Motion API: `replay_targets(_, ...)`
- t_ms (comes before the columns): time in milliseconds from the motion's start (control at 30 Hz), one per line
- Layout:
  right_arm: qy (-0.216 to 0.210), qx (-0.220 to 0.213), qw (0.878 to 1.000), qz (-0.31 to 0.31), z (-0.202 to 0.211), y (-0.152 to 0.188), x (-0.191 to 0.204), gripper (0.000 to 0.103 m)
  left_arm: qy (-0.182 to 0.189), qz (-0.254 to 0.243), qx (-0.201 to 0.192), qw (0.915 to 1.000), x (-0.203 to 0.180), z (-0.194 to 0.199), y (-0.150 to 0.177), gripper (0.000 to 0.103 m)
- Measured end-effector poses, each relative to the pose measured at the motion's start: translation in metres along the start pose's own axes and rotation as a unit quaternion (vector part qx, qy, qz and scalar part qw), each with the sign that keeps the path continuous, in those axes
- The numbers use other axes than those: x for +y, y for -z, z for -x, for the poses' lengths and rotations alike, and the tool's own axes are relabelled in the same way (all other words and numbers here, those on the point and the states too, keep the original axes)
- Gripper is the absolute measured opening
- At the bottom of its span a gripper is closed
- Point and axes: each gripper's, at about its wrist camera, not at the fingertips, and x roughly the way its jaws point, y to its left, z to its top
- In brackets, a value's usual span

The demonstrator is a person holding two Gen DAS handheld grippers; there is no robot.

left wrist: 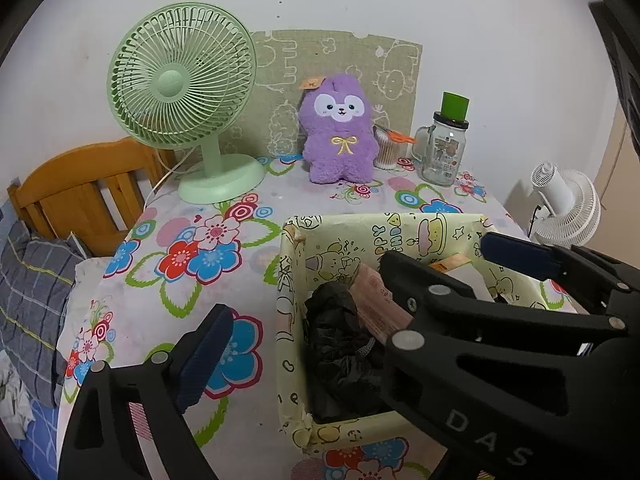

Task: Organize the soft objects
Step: 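Lower both held items into the fabric box and open both tools, then raise both open tools out of the box and pull back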

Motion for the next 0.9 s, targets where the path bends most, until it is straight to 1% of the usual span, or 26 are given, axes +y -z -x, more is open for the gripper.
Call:
replay_targets(100,0.001,-0.001,1.0,-0.002,0.005,0.002,-0.003,0.08,0.0,-0.001,-0.002,1.0,-0.002,0.003,0.0,0.096)
replay_targets(200,0.01,-0.004,1.0,-0.003,0.011,0.004,-0.007,0.085,-0.001,-0.004,-0.005,1.0,-0.007,0.005,0.001,0.097)
replay_targets(533,0.025,-0.015,0.999,-0.026,0.032,0.014,-0.031,0.086,0.008,-0.013,-0.011,0.9998,-0.026,0.014,0.002,0.102)
replay_targets(667,0.03,-0.015,0.999,-0.035,0.038,0.019,-0.04,0.087,0.009,-0.008,-0.01,0.9999,-0.029,0.016,0.003,0.102)
replay_targets(800,0.035,-0.017,0.998,-0.042,0.045,0.024,-0.049,0.091,0.007,-0.005,-0.012,0.9999,-0.032,0.02,0.003,0.103)
replay_targets(900,0.038,-0.022,0.998,-0.05,0.052,0.027,-0.056,0.092,0.006,-0.006,-0.014,0.9999,-0.036,0.024,0.005,0.103)
